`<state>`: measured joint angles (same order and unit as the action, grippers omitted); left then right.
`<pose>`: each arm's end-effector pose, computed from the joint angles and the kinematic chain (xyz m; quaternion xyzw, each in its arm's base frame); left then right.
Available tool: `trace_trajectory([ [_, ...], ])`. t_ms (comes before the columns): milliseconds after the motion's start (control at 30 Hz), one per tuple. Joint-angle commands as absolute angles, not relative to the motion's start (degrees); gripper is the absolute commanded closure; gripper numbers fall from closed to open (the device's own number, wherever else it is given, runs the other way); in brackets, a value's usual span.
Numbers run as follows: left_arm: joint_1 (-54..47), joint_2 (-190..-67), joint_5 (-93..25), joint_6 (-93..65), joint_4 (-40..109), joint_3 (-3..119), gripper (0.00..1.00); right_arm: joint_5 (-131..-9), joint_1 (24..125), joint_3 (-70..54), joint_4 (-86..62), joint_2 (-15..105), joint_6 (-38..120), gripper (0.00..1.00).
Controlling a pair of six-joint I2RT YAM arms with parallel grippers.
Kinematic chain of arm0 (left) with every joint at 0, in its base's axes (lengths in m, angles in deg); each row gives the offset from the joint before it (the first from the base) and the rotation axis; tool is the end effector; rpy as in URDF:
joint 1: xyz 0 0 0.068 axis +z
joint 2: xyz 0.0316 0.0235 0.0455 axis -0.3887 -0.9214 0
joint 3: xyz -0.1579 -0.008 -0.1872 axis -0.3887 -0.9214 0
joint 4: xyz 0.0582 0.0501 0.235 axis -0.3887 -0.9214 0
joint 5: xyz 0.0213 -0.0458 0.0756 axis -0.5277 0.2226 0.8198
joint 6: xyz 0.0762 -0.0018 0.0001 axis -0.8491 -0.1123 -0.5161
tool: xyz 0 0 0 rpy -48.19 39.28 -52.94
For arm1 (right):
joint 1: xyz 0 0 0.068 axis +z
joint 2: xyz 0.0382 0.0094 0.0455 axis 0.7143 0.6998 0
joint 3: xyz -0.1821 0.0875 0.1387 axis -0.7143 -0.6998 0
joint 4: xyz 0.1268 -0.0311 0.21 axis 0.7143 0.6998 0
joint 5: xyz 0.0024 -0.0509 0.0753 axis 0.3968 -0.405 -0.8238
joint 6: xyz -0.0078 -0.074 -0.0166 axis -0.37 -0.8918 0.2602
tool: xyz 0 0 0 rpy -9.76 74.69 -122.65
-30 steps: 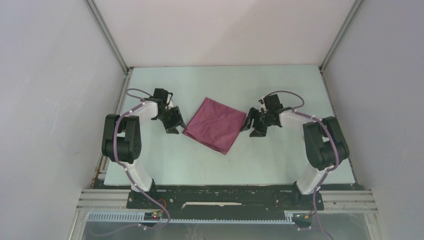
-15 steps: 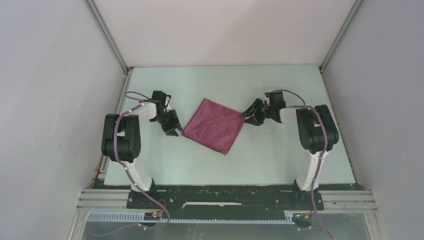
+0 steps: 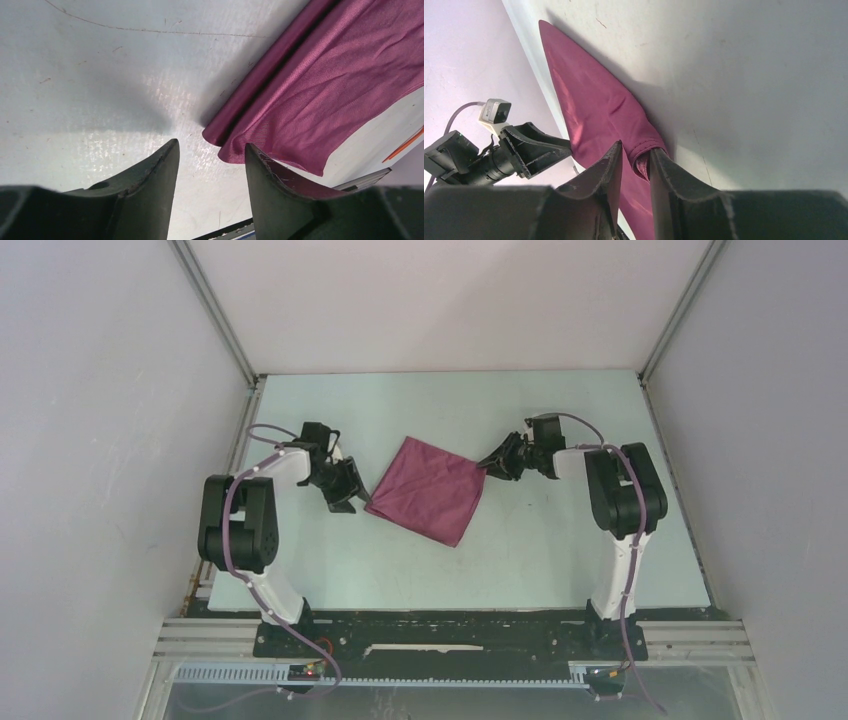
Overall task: Fold the napkin into a case and place the utensils inside
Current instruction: Smooth out the square-folded napkin at the center of the board.
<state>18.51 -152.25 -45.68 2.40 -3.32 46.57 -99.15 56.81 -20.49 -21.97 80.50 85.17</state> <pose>0.3102 -0.0458 0.1196 -0.1753 0.9597 -0.2030 0.0834 0.3852 0.1155 0.0865 0.1846 0.8647 0.4370 0.1652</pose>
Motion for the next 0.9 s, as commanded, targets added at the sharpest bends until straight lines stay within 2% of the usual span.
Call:
trace_trajectory([
  [0, 18.3, -152.5, -47.9, 1.3, -2.0, 46.3, 0.45, -98.2, 57.4, -16.7, -22.0, 81.7, 84.1, 0.68],
  [267, 18.3, -155.8, -45.9, 2.0, -2.2, 46.3, 0.62, -98.0, 57.1, -13.2, -20.2, 84.5, 81.9, 0.84],
  [367, 18.3, -155.7, -43.8, 2.0, -2.7, 46.0, 0.66, -99.1, 56.9, -12.1, -19.5, 85.7, 81.7, 0.83],
  [467, 18.7, -155.2, -40.6, 1.1, -4.3, 47.1, 0.69, -100.0, 57.9, -12.2, -15.9, 83.5, 80.6, 0.73],
  [633, 19.2, -151.8, -37.6, -0.2, -5.3, 48.2, 0.69, -97.7, 59.8, -14.3, -5.2, 75.8, 74.7, 0.44],
  [733, 19.2, -149.2, -39.7, -0.6, -4.7, 46.7, 0.58, -95.7, 59.8, -16.0, 1.1, 71.6, 70.8, 0.33],
  [867, 18.8, -148.6, -43.5, -0.4, -2.9, 46.2, 0.39, -96.6, 60.7, -21.2, 2.7, 67.3, 69.7, 0.3],
])
